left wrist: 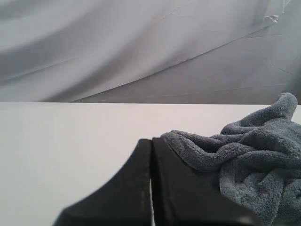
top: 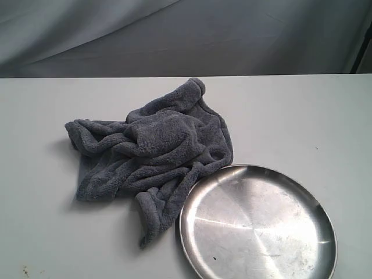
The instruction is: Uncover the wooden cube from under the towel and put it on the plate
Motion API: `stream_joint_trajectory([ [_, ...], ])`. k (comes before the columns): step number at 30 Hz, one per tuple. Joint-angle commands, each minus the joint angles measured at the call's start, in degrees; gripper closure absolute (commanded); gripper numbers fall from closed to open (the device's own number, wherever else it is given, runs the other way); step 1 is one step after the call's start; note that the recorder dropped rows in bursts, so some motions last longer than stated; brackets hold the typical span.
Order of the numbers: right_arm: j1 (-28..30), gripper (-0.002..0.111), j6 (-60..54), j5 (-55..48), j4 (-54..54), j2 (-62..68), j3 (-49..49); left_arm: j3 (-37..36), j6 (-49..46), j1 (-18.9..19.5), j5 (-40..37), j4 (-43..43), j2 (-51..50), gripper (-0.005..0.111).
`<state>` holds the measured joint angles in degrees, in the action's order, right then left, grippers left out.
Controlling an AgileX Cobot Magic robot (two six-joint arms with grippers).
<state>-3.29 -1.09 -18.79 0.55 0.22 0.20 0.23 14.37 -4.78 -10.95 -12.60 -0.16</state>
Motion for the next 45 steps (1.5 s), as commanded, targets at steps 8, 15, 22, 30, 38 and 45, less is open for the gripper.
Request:
stream_joint_trajectory([
  [8, -0.1, 0.108, 0.0, 0.6, 0.0, -0.2, -0.2, -0.2, 0.2, 0.1, 0.4, 0.0, 0.2, 0.107],
  [15, -0.1, 0.108, 0.0, 0.6, 0.0, -0.2, -0.2, -0.2, 0.2, 0.1, 0.4, 0.0, 0.2, 0.107],
  [22, -0.1, 0.108, 0.0, 0.6, 0.0, -0.2, -0.2, -0.2, 0.2, 0.1, 0.4, 0.0, 0.2, 0.107],
  [30, -0.1, 0.108, 0.0, 0.6, 0.0, -0.2, -0.2, -0.2, -5.4, 0.1, 0.7, -10.4, 0.2, 0.107],
  [38, -0.1, 0.108, 0.0, 0.6, 0.0, -0.2, -0.2, -0.2, -4.6, 0.1, 4.0, -13.3, 0.2, 0.107],
  [45, -0.1, 0.108, 0.0, 0.6, 0.0, -0.2, -0.2, -0.2, 3.5, 0.1, 13.5, -3.8, 0.2, 0.107],
])
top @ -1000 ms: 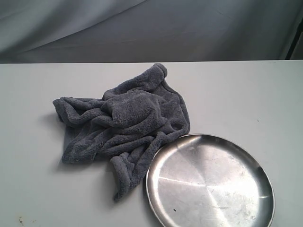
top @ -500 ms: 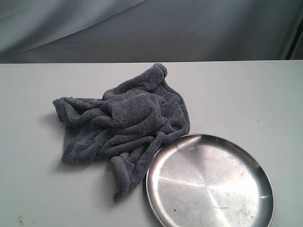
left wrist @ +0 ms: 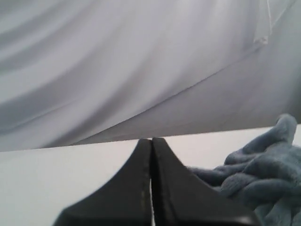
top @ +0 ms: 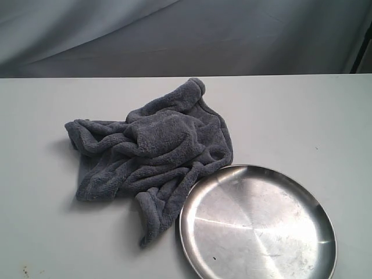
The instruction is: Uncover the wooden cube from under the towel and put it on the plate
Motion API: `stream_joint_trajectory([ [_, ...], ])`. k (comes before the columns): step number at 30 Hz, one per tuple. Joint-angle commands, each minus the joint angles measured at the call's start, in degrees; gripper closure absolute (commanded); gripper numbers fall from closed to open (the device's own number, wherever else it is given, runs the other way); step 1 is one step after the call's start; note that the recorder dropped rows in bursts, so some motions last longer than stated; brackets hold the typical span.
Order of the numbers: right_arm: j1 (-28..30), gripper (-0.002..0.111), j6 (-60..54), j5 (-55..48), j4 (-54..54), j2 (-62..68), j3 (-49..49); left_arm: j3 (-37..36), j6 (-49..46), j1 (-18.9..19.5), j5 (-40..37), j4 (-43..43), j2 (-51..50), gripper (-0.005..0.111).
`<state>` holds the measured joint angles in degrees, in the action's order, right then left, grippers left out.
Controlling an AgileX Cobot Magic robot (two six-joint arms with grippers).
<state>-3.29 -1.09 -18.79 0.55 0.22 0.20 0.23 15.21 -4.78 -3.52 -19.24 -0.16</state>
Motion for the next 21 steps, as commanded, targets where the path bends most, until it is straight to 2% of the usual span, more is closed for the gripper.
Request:
stream_joint_trajectory([
  [1, -0.1, 0.108, 0.0, 0.6, 0.0, -0.2, -0.2, -0.2, 3.2, 0.1, 8.4, 2.9, 0.2, 0.107],
  [5, -0.1, 0.108, 0.0, 0.6, 0.0, -0.2, -0.2, -0.2, 15.4, 0.1, 17.8, 3.7, 0.2, 0.107],
  [7, -0.1, 0.108, 0.0, 0.6, 0.0, -0.2, -0.2, 1.3, 22.8, 0.1, 13.3, 11.8, 0.2, 0.107],
  [9, -0.1, 0.108, 0.0, 0.6, 0.0, -0.2, -0.2, 5.3, 23.1, 0.1, 4.5, 16.3, -0.1, 0.107],
  [12, -0.1, 0.108, 0.0, 0.6, 0.0, -0.2, -0.2, 12.2, 21.2, 0.1, -7.2, 13.0, -4.0, 0.107],
  [15, -0.1, 0.108, 0.0, 0.6, 0.0, -0.2, -0.2, 20.1, 15.0, 0.1, -15.1, 11.7, -9.4, 0.107],
  [18, -0.1, 0.108, 0.0, 0.6, 0.0, -0.2, -0.2, 26.7, 5.5, 0.1, -21.4, 12.4, -16.1, 0.107],
  [21, -0.1, 0.108, 0.0, 0.6, 0.0, -0.2, -0.2, 31.7, -8.3, 0.1, -27.5, 15.8, -22.1, 0.107],
])
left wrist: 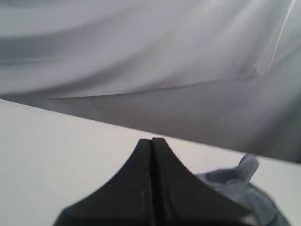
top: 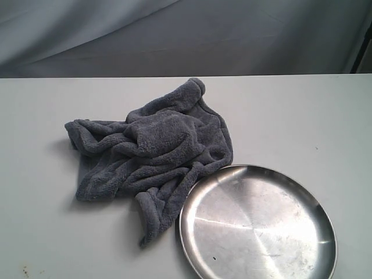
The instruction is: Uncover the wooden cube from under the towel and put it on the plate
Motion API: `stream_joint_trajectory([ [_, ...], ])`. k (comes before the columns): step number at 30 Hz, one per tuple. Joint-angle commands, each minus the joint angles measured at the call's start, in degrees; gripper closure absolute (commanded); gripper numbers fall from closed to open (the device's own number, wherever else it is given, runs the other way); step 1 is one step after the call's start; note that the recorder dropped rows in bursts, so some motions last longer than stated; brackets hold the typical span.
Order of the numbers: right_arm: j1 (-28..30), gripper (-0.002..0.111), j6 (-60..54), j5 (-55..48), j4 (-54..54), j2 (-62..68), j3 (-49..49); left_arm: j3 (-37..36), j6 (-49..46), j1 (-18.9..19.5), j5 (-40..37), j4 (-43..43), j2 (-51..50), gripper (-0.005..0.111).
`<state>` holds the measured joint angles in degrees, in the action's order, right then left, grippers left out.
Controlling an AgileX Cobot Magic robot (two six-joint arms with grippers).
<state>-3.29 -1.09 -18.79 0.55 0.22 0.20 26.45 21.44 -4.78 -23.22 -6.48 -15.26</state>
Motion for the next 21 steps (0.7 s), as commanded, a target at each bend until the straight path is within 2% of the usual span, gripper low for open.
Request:
stream_joint_trajectory([
  [1, -0.1, 0.108, 0.0, 0.6, 0.0, -0.2, -0.2, 7.3, -19.0, 0.1, -10.3, 4.2, -9.5, 0.107],
  [3, -0.1, 0.108, 0.0, 0.6, 0.0, -0.2, -0.2, 9.6, -25.0, 0.1, -14.8, 5.6, -13.0, 0.107],
  [6, -0.1, 0.108, 0.0, 0.6, 0.0, -0.2, -0.2, 12.9, -26.4, -0.2, -20.6, 7.9, -19.5, 0.107],
  [9, -0.1, 0.108, 0.0, 0.6, 0.0, -0.2, -0.2, 16.1, -28.4, -2.7, -23.7, 8.5, -26.5, 0.107],
  [16, -0.1, 0.108, 0.0, 0.6, 0.0, -0.2, -0.2, 23.0, -30.7, -13.9, -28.1, 7.9, -40.4, 0.107],
  [21, -0.1, 0.108, 0.0, 0.6, 0.0, -0.2, -0.2, 29.3, -27.1, -22.3, -31.3, 5.0, -49.9, 0.107],
])
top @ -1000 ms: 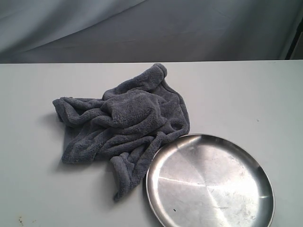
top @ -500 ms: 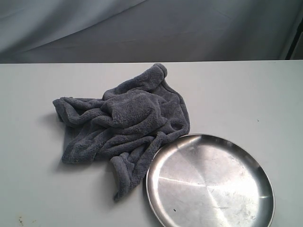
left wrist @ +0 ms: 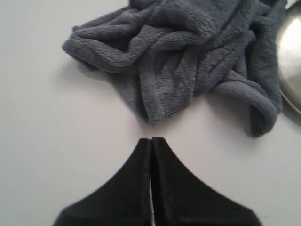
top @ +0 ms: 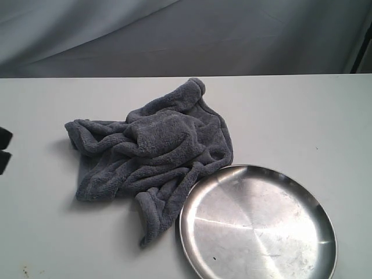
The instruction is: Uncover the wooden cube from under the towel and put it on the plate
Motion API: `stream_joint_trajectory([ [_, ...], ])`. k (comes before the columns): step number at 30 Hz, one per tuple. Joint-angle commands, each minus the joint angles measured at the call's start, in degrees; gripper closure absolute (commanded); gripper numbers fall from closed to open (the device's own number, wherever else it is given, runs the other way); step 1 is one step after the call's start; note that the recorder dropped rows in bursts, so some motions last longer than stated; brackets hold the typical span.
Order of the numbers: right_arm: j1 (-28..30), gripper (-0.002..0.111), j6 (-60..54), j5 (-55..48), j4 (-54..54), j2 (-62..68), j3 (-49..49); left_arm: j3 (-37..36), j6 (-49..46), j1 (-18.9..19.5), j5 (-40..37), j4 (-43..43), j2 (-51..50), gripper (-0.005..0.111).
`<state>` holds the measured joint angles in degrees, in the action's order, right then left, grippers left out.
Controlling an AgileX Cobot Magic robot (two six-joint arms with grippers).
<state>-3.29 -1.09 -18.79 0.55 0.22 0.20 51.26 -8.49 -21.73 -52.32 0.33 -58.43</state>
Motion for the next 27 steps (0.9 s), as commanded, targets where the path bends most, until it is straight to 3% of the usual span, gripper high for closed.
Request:
stream_joint_trajectory([
  [1, -0.1, 0.108, 0.0, 0.6, 0.0, -0.2, -0.2, 5.9, 4.1, -6.8, -2.8, -2.8, -8.7, 0.107],
  [8, -0.1, 0.108, 0.0, 0.6, 0.0, -0.2, -0.2, 18.5, 10.4, -13.1, -10.3, -3.0, -23.7, 0.107],
  [11, -0.1, 0.108, 0.0, 0.6, 0.0, -0.2, -0.2, 23.6, 15.1, -13.9, -10.9, -2.8, -29.8, 0.107],
  [21, -0.1, 0.108, 0.0, 0.6, 0.0, -0.2, -0.2, 38.7, 15.3, -13.9, -11.8, 4.7, -44.0, 0.106],
  [27, -0.1, 0.108, 0.0, 0.6, 0.0, -0.2, -0.2, 50.3, 15.2, -16.4, -17.6, 0.6, -51.9, 0.105],
])
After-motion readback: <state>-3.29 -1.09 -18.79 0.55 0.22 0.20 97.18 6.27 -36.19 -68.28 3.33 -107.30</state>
